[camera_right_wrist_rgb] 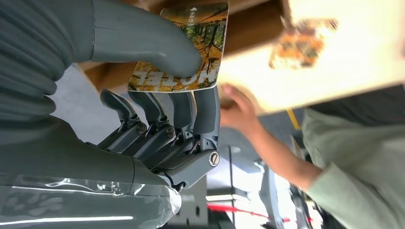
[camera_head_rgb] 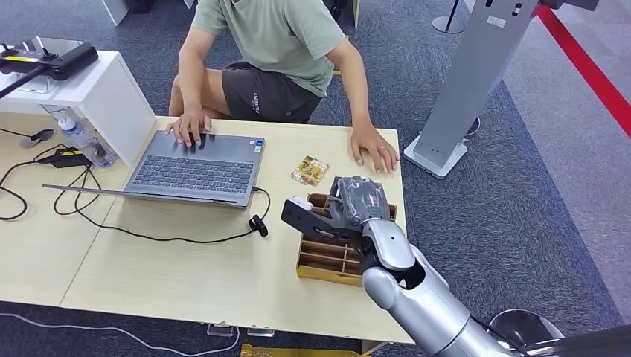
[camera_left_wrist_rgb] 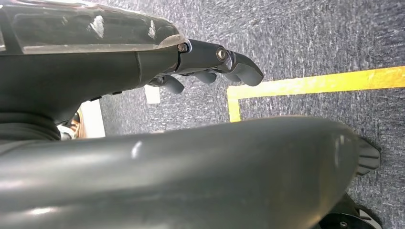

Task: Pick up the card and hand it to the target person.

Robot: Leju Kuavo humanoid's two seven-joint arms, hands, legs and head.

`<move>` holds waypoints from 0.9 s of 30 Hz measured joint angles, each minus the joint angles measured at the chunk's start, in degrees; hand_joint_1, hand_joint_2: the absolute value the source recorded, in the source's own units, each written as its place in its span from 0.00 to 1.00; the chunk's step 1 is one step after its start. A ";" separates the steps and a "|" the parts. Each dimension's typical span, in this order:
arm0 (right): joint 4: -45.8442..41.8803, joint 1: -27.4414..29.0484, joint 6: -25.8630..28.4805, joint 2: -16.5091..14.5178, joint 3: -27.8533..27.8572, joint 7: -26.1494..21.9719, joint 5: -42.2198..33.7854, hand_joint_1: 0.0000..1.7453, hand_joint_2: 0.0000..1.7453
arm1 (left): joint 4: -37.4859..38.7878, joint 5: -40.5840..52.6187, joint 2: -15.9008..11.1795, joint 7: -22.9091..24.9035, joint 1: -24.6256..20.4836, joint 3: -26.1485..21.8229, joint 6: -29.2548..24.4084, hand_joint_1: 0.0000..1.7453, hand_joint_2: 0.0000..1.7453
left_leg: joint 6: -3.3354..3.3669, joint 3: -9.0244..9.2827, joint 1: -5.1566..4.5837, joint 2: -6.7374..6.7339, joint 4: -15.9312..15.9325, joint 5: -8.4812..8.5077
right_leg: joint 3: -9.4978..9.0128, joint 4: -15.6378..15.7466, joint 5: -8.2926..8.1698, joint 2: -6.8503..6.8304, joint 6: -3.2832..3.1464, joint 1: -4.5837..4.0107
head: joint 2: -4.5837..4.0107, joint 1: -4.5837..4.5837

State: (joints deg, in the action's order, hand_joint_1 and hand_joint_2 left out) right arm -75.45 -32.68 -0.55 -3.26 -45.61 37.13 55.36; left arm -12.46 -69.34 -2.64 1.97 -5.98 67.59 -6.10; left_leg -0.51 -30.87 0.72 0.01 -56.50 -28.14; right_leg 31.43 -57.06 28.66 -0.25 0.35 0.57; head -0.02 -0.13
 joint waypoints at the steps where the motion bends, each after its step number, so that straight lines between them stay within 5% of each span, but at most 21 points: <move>1: -0.32 -1.10 0.14 0.03 -0.04 -0.72 0.01 0.93 1.00 | 0.00 0.24 0.00 -0.14 0.00 0.10 0.04 0.00 0.00 | -0.01 0.00 0.00 0.00 0.00 0.01 | 0.00 0.00 -0.01 0.00 0.00 0.00 | 0.00 0.00; 14: -0.10 -9.74 3.84 -0.36 -1.10 -6.47 -0.87 0.93 1.00 | 0.00 1.28 0.00 -0.63 -0.23 1.05 0.27 0.00 0.00 | -0.02 -0.03 0.00 0.02 0.00 0.03 | 0.00 -0.02 -0.02 -0.01 0.02 0.00 | 0.00 0.02; 19: 3.76 -14.70 9.25 -1.82 -2.01 -12.63 0.96 0.93 1.00 | 0.00 1.26 0.00 -0.63 -0.28 1.72 0.28 0.00 0.00 | -0.03 -0.06 0.00 0.02 0.00 0.03 | 0.04 -0.02 -0.02 -0.01 0.02 0.00 | 0.00 -0.01; 27: 9.28 -16.28 12.09 -3.23 -2.92 -15.14 3.28 0.93 1.00 | 0.00 1.03 0.00 -0.63 -0.31 2.10 0.15 0.00 0.00 | -0.03 -0.08 0.00 0.03 0.00 0.03 | 0.05 -0.02 -0.02 -0.02 0.02 0.00 | 0.00 0.04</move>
State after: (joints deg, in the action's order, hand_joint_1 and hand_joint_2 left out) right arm -66.17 -48.96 11.54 -6.49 -48.53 21.99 58.64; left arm -12.46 -68.31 -2.64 1.33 -6.29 69.70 -5.96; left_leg -0.54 -30.95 0.72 0.05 -56.50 -28.11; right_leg 31.47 -57.08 28.64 -0.28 0.37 0.57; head -0.02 -0.09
